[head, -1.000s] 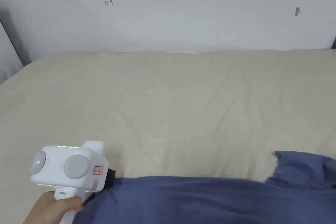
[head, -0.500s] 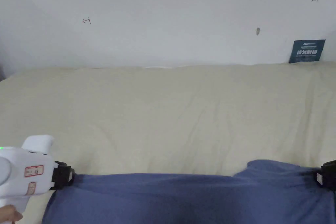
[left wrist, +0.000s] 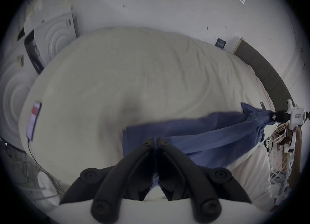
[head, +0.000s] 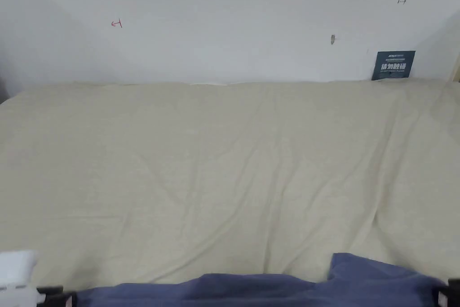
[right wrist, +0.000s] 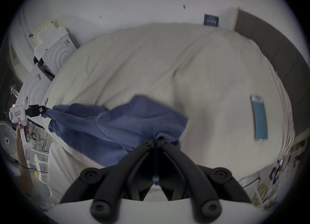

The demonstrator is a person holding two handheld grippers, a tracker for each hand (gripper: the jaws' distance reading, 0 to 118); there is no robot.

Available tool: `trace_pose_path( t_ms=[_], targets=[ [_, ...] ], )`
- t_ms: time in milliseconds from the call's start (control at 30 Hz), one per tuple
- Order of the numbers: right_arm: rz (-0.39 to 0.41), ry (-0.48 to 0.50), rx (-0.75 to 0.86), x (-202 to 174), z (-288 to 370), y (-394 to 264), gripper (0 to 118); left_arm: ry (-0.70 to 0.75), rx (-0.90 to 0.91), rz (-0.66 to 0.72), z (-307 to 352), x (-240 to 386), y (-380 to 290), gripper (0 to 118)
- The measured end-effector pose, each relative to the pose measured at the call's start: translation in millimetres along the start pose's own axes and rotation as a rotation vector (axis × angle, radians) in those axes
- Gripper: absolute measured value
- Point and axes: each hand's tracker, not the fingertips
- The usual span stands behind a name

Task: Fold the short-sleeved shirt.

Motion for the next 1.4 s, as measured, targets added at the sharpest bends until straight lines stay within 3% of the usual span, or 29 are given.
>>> trace_pose_path(
  t_ms=[200,267,333,367,400,467,500,667,733,800,833,867,900,933,1000,1067,1100,1167,1267,1400],
  targets=[
    [-0.03,0.039,-0.058,-18,-17,-53,7,-0.013,-0.055,0.05,-15,-5,-44,3],
    [-0.023,0.038,-0.062,-15,-7,-35,7,-0.016,-0.051,0.071,-17,-10,-47,3],
    [-0.033,0.04,-0.048,-15,-7,-34,7,-0.027,-0.04,0.092,-14,-10,-47,13],
    [-0.029,0.035,-0.037,-7,-20,-46,16,-0.025,-0.033,0.094,-11,-11,-46,37],
    [-0.016,0.033,-0.009,-4,-21,-50,38,-0.015,-0.026,0.093,-8,-10,-45,63],
    [0.026,0.012,0.012,-9,-11,-48,105,0.01,-0.016,0.072,2,-5,-42,108],
    [0.051,0.004,0.031,-13,-4,-50,113,0.023,0.004,0.061,10,-3,-42,109],
    [0.142,-0.012,0.175,-50,34,-42,113,0.039,0.08,0.056,44,9,-40,104],
    [0.164,-0.023,0.24,-69,41,-43,113,0.031,0.129,0.067,57,17,-40,87],
    [0.143,-0.029,0.309,-108,46,-57,111,0.028,0.199,0.082,65,25,-46,42],
    [0.114,0.003,0.319,-121,44,-61,105,0.027,0.224,0.109,66,27,-52,27],
    [0.122,0.07,0.332,-134,42,-67,79,0.012,0.235,0.128,67,30,-57,13],
    [0.13,0.119,0.345,-138,39,-68,42,-0.008,0.225,0.127,65,30,-61,2],
    [0.135,0.106,0.35,-153,34,-72,7,-0.026,0.222,0.143,64,32,-66,1],
    [0.134,0.075,0.34,-176,19,-77,5,-0.026,0.219,0.15,54,22,-80,0],
    [0.157,0.182,0.254,-181,0,-82,5,-0.018,0.199,0.163,48,22,-85,0],
    [0.182,0.188,0.252,-157,21,-81,5,-0.002,0.191,0.148,46,28,-92,0],
    [0.246,0.191,0.195,-185,7,-88,5,0.039,0.157,0.11,43,27,-97,0],
    [0.236,0.253,0.14,-191,8,-91,5,-0.012,0.148,0.151,39,17,-102,0],
    [0.26,0.207,0.128,-189,6,-92,5,0.027,0.152,0.187,30,-4,-99,3]
  ],
)
